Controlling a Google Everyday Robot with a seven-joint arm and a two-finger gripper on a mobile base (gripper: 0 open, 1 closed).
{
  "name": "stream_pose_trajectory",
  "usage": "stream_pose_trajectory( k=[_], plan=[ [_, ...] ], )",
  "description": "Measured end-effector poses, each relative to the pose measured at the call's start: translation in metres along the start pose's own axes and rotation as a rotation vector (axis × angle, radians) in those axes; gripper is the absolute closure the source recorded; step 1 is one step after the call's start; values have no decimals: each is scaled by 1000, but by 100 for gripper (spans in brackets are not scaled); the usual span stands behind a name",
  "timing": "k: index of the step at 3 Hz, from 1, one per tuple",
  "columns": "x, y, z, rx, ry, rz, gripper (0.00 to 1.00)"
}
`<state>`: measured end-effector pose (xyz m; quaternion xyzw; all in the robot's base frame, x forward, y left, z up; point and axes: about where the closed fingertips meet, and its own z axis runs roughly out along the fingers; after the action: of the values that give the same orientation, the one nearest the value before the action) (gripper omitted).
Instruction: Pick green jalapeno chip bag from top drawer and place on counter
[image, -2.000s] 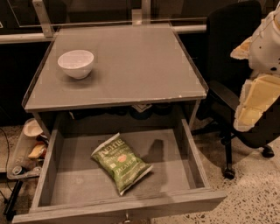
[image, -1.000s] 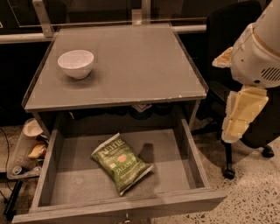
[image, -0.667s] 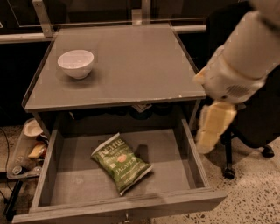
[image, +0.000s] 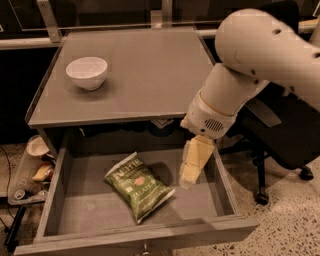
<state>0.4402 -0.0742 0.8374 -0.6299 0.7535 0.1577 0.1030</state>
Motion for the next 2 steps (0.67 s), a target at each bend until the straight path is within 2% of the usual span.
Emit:
stream_pose_trajectory(
  k=[1,2],
  plan=[
    [2,1,-3,10,-13,3,0],
    [-12,9,26,1,-51,44,0]
  ],
)
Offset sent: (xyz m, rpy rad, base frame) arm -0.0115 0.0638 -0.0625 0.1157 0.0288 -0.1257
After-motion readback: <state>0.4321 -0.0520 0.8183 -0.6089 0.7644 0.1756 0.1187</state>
